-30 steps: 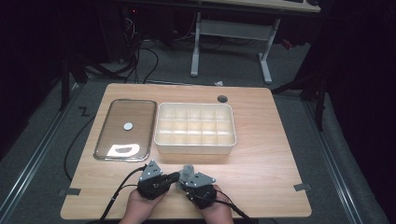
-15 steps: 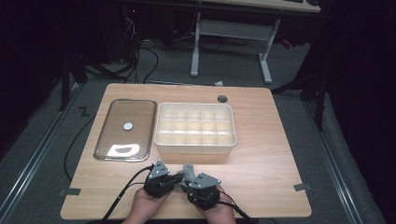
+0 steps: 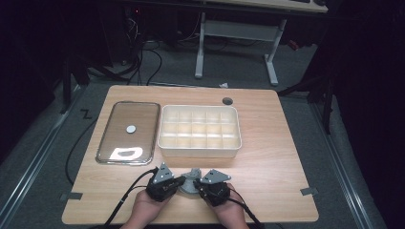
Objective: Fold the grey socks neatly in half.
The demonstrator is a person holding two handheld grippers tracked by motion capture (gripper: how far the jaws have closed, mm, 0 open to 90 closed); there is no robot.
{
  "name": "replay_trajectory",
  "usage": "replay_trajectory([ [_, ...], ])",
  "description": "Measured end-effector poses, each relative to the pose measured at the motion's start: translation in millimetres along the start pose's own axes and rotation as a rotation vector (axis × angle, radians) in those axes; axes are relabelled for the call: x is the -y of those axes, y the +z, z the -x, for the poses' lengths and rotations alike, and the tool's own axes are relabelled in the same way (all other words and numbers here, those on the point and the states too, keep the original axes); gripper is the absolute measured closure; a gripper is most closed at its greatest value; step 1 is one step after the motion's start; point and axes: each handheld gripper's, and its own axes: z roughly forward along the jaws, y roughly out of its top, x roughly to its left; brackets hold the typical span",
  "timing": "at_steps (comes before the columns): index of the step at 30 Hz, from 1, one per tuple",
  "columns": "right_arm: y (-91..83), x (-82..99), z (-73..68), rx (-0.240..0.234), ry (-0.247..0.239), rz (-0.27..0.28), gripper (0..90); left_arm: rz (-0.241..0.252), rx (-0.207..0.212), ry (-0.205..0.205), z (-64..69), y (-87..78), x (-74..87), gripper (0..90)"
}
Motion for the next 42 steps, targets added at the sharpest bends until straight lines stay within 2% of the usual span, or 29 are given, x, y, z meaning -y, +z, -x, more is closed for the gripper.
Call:
replay_trajectory([
  [5, 1.0, -0.2, 1.4, -0.002, 0.01, -0.003, 82.4, 0.014, -0.018, -0.01, 1.0, -4.2, -2.3, 85.7],
  [10, 1.1, 0.5, 1.1, -0.001, 0.008, -0.002, 82.4, 0.076, 0.018, -0.01, 18.4, -12.0, -13.6, 77.4],
  [12, 1.0, 0.8, 1.3, -0.003, 0.012, -0.001, 82.4, 0.083, 0.027, -0.03, 22.4, -9.9, -14.9, 75.3],
  [16, 1.1, 0.9, 1.5, -0.002, 0.012, -0.001, 82.4, 0.022, 0.001, -0.021, 22.2, -0.2, -9.2, 73.3],
  [19, 1.0, 0.9, 1.3, -0.004, 0.011, -0.001, 82.2, -0.015, -0.034, 0.012, 21.8, 2.9, -3.6, 71.7],
  [22, 0.7, -0.1, 1.4, -0.007, 0.02, -0.008, 79.7, -0.01, -0.063, 0.048, 25.8, 4.9, 0.3, 70.8],
  [25, -3.2, -3.8, -1.3, 0.005, 0.017, -0.023, 70.0, -0.014, -0.072, 0.061, 27.1, 5.3, 0.1, 70.6],
  [28, -12.1, -5.9, -3.2, -0.005, 0.037, -0.006, 63.5, -0.012, -0.068, 0.053, 26.4, 5.2, 0.2, 70.2],
  [30, -17.7, -5.7, -3.8, 0.005, 0.053, 0.0, 58.5, -0.013, -0.062, 0.047, 25.2, 5.0, 0.2, 69.3],
  [32, -20.3, -4.5, -3.1, 0.021, 0.07, -0.02, 53.7, -0.012, -0.056, 0.041, 24.6, 4.9, 0.1, 68.6],
  [36, -19.5, -0.8, -2.2, 0.06, 0.13, -0.032, 55.6, -0.01, -0.048, 0.033, 23.6, 4.9, 0.1, 67.7],
  [42, -11.0, -3.2, 1.2, 0.044, 0.174, -0.042, 55.0, -0.012, -0.039, 0.029, 22.5, 4.5, 0.0, 67.3],
])
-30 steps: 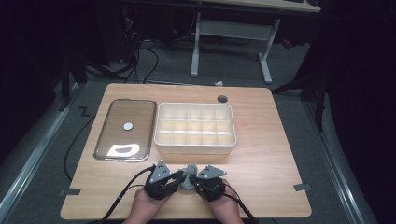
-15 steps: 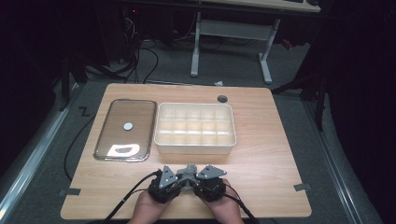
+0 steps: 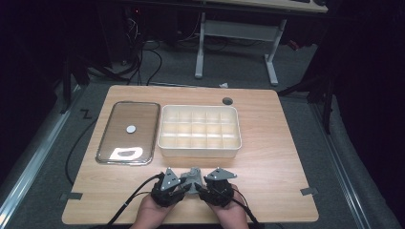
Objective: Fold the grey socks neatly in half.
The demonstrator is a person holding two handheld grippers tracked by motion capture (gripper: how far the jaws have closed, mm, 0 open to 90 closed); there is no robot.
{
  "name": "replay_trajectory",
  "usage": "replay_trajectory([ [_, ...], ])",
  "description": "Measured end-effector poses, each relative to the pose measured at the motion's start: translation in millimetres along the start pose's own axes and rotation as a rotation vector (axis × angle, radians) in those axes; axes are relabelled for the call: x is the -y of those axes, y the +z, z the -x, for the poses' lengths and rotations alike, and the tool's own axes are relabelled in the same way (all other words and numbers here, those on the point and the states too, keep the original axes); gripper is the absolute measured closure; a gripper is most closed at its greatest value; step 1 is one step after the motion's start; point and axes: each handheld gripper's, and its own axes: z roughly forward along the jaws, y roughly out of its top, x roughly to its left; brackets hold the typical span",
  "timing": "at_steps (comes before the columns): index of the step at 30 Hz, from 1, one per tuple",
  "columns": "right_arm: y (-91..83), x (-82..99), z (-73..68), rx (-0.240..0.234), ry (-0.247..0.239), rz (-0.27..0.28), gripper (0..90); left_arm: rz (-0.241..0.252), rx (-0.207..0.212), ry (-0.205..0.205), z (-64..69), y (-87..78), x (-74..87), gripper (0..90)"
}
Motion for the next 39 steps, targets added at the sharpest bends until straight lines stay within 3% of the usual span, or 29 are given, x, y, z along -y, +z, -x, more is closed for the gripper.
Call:
replay_trajectory([
  [7, 11.4, 1.8, 1.6, -0.027, 0.026, -0.041, 57.7, 0.015, 0.033, -0.038, -4.7, -3.1, 1.8, 66.3],
  [10, 11.9, 3.2, 2.7, -0.048, 0.029, -0.034, 61.1, 0.041, -0.008, -0.045, -2.9, -7.3, 3.8, 67.7],
  [13, 11.8, 3.0, 2.5, -0.061, 0.032, -0.039, 66.2, 0.03, -0.016, -0.047, -2.8, -7.4, 4.6, 74.4],
  [16, 11.5, 1.6, 0.3, -0.071, 0.015, -0.045, 73.8, 0.008, -0.011, -0.058, -4.5, -5.2, 3.8, 78.7],
  [19, 9.7, -0.4, -4.5, -0.045, -0.021, -0.047, 78.1, 0.002, -0.006, -0.051, -5.0, -4.9, 3.7, 79.3],
  [28, -6.3, -8.5, -20.5, -0.061, -0.079, 0.017, 78.7, -0.004, -0.014, -0.046, -4.5, -3.5, 2.8, 80.3],
  [35, -4.8, -13.8, -24.5, -0.082, -0.089, 0.019, 78.0, -0.005, -0.021, -0.042, -4.0, -3.2, 2.7, 80.9],
  [39, -8.0, -13.4, -19.2, -0.079, -0.081, 0.015, 67.4, -0.004, -0.022, -0.039, -3.5, -3.1, 2.6, 80.8],
])
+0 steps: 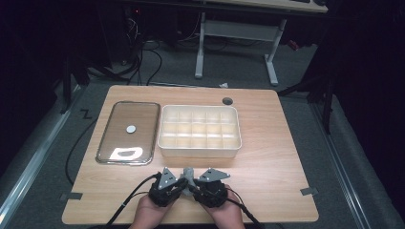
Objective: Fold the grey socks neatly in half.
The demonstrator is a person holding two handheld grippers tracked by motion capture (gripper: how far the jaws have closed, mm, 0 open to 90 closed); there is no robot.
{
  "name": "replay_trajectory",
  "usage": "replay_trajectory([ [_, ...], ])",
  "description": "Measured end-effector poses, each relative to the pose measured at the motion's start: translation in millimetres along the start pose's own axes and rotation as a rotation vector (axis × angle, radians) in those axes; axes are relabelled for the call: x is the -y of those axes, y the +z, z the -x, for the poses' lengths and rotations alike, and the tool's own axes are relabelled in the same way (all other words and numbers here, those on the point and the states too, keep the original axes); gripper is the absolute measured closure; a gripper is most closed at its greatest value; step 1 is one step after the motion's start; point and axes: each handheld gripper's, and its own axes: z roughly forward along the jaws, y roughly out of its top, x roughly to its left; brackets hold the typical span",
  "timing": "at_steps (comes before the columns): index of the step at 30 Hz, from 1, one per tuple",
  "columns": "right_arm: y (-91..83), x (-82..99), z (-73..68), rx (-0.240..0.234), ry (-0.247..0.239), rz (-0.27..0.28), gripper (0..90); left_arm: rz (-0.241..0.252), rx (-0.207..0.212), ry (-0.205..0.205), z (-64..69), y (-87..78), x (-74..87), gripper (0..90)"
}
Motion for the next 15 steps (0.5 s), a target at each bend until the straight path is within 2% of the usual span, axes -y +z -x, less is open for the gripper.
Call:
replay_trajectory([
  [3, -7.4, 1.7, 5.3, 0.025, 0.011, 0.02, 64.9, -0.001, -0.002, 0.004, 0.3, 0.1, -0.1, 80.7],
  [6, -11.7, 5.0, 13.3, 0.054, 0.03, 0.03, 66.6, -0.001, -0.002, 0.005, 0.4, 0.0, -0.1, 80.6],
  [9, -11.1, 10.7, 19.7, 0.084, 0.044, 0.024, 75.2, -0.001, -0.002, 0.005, 0.6, 0.0, -0.1, 80.4],
  [12, -5.5, 16.3, 22.0, 0.088, 0.057, -0.001, 84.5, -0.002, -0.002, 0.006, 0.6, -0.1, -0.1, 80.3],
  [15, 1.0, 19.9, 21.7, 0.092, 0.061, -0.016, 88.3, -0.002, -0.003, 0.007, 0.7, -0.2, -0.1, 80.2],
])
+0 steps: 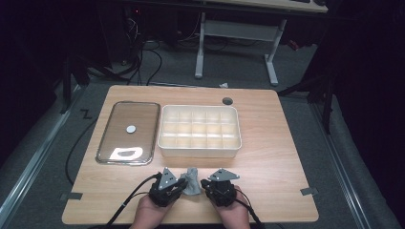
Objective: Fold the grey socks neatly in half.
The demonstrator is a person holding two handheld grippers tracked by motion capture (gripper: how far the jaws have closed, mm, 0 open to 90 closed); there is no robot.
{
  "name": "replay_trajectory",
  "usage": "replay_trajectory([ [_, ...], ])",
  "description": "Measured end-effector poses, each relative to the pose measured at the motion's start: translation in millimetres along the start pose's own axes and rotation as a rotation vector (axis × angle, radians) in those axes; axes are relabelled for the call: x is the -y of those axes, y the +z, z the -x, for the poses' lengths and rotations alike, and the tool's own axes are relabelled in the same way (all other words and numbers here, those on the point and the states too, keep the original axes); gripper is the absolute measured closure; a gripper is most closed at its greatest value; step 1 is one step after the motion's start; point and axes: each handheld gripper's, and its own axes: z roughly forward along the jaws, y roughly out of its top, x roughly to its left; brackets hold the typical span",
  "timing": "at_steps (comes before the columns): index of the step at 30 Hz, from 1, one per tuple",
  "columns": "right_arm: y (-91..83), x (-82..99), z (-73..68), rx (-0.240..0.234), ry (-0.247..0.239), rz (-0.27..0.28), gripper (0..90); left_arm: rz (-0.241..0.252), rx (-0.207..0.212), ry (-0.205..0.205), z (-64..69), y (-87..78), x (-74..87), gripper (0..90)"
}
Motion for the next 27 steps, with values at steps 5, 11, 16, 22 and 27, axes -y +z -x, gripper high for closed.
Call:
replay_trajectory([
  [5, 7.4, -0.9, -6.7, -0.004, -0.019, 0.0, 88.9, 0.003, -0.005, 0.003, 0.7, 0.2, 0.1, 80.2],
  [11, 8.3, -12.7, -20.1, -0.034, -0.054, 0.021, 90.0, 0.002, -0.014, 0.012, 2.0, 0.2, 0.1, 80.1],
  [16, 9.4, -16.1, -26.6, -0.037, -0.081, 0.022, 90.0, 0.002, -0.039, 0.029, 5.1, 0.8, -0.3, 80.2],
  [22, 9.2, -13.6, -20.3, -0.033, -0.063, 0.02, 88.7, 0.01, -0.028, 0.022, 5.6, 0.4, -0.3, 76.3],
  [27, 7.7, -11.7, -13.4, -0.022, -0.047, 0.021, 88.2, 0.052, 0.008, -0.028, 1.3, -5.6, -0.8, 72.3],
])
